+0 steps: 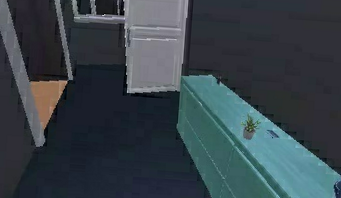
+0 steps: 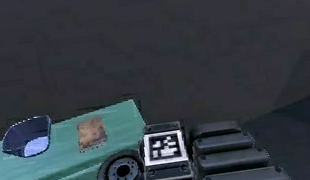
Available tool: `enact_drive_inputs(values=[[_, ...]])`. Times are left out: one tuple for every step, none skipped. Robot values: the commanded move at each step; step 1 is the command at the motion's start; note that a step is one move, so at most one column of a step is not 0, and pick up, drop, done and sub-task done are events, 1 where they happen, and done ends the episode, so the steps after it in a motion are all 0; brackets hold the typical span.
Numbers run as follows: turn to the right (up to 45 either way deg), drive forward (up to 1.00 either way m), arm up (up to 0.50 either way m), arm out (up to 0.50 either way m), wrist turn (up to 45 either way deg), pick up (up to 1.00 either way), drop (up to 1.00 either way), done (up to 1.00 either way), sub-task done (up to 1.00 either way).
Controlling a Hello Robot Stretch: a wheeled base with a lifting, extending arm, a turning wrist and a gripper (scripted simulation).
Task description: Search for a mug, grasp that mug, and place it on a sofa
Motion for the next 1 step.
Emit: enact_drive_inputs(values=[[-15.0, 0.0, 0.0, 0.0, 0.0, 0.0, 0.0, 0.0, 0.0]])
